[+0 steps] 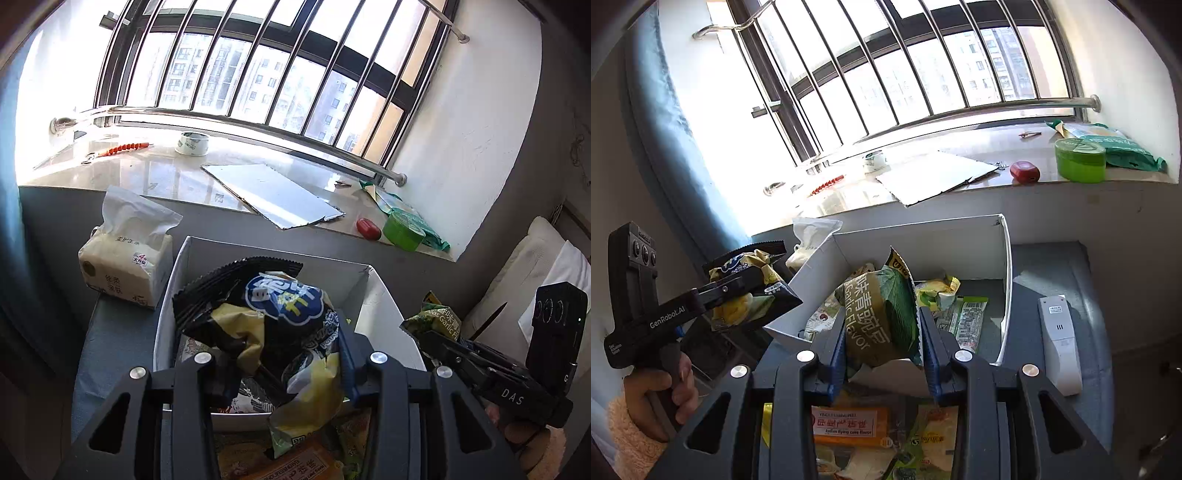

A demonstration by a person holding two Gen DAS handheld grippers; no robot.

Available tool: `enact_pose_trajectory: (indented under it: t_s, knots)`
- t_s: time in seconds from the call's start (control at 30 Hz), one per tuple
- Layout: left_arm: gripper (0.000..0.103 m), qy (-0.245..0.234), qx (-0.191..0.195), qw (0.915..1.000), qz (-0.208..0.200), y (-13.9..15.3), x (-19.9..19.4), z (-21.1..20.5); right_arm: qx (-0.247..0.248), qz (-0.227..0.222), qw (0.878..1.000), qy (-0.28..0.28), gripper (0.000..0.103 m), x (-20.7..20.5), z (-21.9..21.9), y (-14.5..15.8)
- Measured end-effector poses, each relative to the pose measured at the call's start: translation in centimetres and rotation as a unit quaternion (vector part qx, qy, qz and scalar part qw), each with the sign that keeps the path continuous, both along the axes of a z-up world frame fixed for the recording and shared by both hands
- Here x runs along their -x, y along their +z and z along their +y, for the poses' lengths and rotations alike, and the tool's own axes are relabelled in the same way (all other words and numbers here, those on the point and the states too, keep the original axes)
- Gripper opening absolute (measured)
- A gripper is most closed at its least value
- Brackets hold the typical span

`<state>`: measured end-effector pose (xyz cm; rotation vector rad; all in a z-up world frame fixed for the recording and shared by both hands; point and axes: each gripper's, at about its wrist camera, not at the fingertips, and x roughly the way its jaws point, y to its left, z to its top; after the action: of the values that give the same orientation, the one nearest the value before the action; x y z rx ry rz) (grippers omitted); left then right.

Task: Organize snacks
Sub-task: 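Drop the green packet and the black chip bag into the white box, then grasp the yellow pouch with the left gripper and lift it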

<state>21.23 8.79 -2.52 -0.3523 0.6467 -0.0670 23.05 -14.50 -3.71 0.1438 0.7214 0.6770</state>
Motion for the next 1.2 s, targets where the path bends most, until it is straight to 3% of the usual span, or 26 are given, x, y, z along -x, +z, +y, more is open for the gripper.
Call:
enact_pose_trajectory:
  t_s: [0.13, 0.2, 0.23, 0.27, 0.3, 0.6, 0.8, 1.07, 1.2]
  knots:
    - [0.053, 0.004, -0.013, 0.9997, 0.019, -0.4, -2.5, -0.7, 0.018, 0.017, 1.000, -0.014, 0.038, -3.3, 1.1, -0.6]
    - [0.087, 0.015, -0.035, 0.9987, 0.034, -0.6, -3.0, -1.0, 0.031, 0.018, 0.999, -0.033, 0.041, -4.2, 1.1, -0.7]
    - [0.103, 0.026, -0.049, 0.9979, 0.035, -0.6, -2.8, -1.0, 0.032, 0.020, 0.999, -0.032, 0.062, -4.6, 1.1, -0.8]
    - [0.103, 0.033, -0.059, 0.9970, 0.038, -0.6, -2.6, -1.0, 0.031, 0.026, 0.999, -0.030, 0.100, -4.9, 1.1, -0.8]
    - [0.103, 0.037, -0.063, 0.9964, 0.043, -0.7, -2.3, -0.7, 0.023, 0.023, 0.999, -0.033, 0.103, -4.8, 0.8, -0.8]
    - [0.103, 0.048, -0.061, 0.9968, 0.021, 0.9, 2.4, 1.8, 0.010, -0.016, 0.999, -0.029, 0.103, -0.9, -0.8, 0.3]
    - [0.103, 0.037, -0.073, 0.9967, -0.004, 1.2, 8.1, 1.9, -0.017, -0.026, 1.000, -0.006, 0.103, 3.6, -2.4, 0.6]
    - [0.103, 0.031, -0.061, 0.9976, -0.011, -2.4, 15.8, 1.1, 0.003, -0.045, 0.999, 0.019, 0.103, 10.1, -4.9, -1.4]
    - [0.103, 0.034, -0.059, 0.9976, 0.017, -6.1, 18.7, 0.6, -0.006, -0.032, 0.999, 0.010, 0.103, 12.9, -6.8, -3.3]
